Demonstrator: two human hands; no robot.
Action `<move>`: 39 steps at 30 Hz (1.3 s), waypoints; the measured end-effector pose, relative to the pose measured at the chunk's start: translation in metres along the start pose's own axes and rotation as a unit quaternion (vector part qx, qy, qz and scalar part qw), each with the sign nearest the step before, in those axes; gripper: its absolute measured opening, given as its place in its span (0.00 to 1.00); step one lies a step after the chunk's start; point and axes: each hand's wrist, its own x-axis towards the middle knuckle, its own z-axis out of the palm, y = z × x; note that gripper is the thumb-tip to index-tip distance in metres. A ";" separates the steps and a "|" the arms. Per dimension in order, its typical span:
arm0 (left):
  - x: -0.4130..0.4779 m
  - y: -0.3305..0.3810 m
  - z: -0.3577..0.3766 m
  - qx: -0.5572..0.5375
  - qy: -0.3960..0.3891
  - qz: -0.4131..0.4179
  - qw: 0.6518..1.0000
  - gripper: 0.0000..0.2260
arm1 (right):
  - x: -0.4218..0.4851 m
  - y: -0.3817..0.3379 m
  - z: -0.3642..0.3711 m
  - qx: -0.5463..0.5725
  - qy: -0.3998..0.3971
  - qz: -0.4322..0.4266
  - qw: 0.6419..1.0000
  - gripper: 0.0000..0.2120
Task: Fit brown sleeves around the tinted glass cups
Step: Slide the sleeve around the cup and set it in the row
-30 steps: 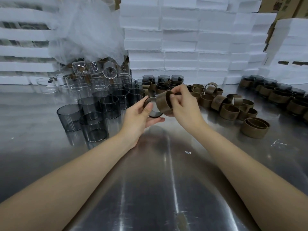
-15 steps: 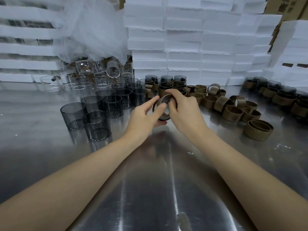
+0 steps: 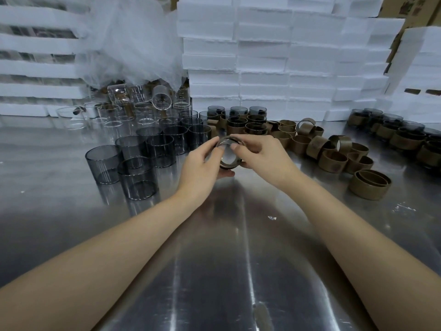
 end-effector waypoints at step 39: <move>0.002 0.009 -0.002 0.059 -0.083 0.034 0.994 0.24 | 0.004 0.010 -0.002 0.161 0.057 0.099 0.980 0.10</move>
